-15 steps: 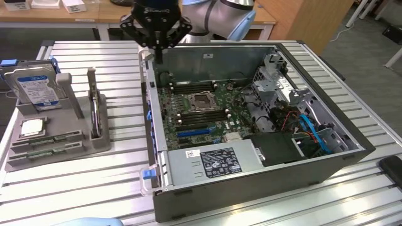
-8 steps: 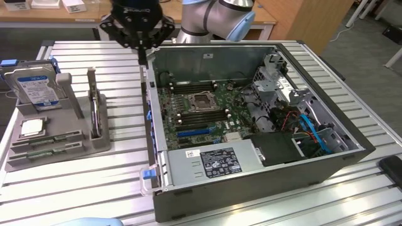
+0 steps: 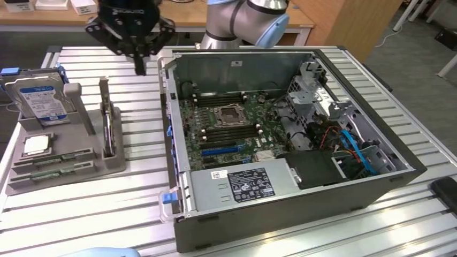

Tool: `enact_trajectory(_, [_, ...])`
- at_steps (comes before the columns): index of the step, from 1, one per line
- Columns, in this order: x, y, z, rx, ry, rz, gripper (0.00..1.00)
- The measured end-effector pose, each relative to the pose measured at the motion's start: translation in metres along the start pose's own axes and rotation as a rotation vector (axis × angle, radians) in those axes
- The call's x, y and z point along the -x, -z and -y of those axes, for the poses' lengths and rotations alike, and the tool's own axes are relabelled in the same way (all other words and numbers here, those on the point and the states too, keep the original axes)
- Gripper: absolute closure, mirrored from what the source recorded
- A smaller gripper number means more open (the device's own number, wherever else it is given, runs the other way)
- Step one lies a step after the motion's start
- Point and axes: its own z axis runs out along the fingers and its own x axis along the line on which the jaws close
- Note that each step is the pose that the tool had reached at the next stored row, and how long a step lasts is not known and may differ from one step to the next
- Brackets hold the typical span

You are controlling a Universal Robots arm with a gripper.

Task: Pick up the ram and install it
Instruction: 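Reach for the ram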

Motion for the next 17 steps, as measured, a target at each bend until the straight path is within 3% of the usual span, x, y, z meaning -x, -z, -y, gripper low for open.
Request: enact_trajectory(17, [-0.077,0.0005,0.0058,0.0,0.0,0.0,0.9])
